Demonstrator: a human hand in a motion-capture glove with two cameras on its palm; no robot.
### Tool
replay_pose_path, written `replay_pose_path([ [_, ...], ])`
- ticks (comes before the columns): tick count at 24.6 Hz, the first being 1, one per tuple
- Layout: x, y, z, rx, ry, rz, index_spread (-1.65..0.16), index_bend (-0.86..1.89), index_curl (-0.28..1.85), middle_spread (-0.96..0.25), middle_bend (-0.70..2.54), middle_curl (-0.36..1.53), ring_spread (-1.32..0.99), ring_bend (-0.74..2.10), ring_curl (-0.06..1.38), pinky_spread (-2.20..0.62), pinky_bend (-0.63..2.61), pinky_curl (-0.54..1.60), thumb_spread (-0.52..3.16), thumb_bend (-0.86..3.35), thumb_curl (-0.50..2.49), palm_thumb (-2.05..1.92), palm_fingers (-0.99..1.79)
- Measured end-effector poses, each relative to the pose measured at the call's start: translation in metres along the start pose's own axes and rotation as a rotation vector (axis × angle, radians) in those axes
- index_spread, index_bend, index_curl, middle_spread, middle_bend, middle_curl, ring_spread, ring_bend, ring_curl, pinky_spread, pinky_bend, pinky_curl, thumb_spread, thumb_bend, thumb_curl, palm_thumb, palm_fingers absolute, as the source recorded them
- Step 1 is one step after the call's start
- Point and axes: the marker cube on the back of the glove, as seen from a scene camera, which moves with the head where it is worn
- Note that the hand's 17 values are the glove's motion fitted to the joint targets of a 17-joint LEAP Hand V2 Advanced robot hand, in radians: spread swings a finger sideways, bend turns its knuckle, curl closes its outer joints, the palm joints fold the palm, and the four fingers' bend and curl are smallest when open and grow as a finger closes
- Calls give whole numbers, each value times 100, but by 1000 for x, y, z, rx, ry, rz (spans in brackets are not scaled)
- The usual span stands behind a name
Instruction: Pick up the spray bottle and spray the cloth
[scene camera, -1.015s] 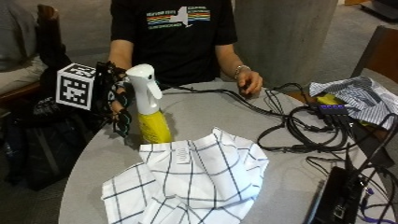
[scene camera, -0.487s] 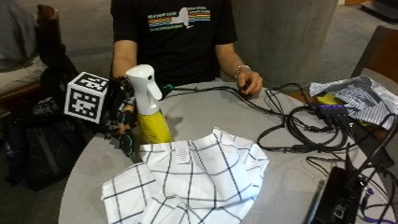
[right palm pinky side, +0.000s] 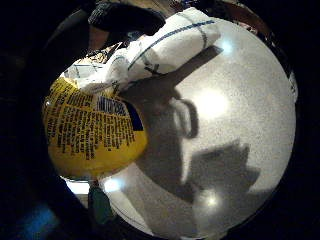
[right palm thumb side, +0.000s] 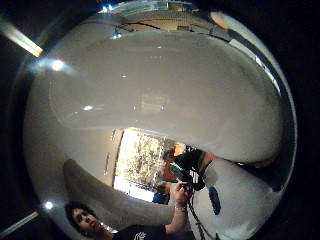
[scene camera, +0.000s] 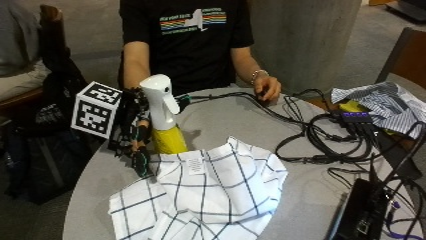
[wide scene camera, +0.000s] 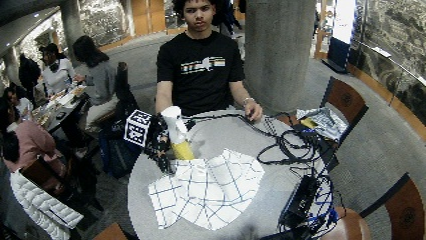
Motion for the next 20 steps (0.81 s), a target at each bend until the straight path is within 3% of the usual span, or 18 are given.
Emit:
replay_pose_path([
  [9, -2, -8, 9, -19, -37, 30, -38, 15, 12, 6, 27, 39, 10, 44, 33, 33, 67, 38, 79, -4, 36, 58, 30],
  [15, -3, -7, 12, 0, -86, 23, -29, 49, 26, 4, 23, 38, 9, 29, 28, 33, 51, 32, 80, 4, 39, 76, 60],
  [20, -6, -7, 11, 37, -88, -10, -23, 39, 28, 0, 35, 41, 3, 37, 30, 26, 42, 30, 78, 8, 45, 91, 94],
])
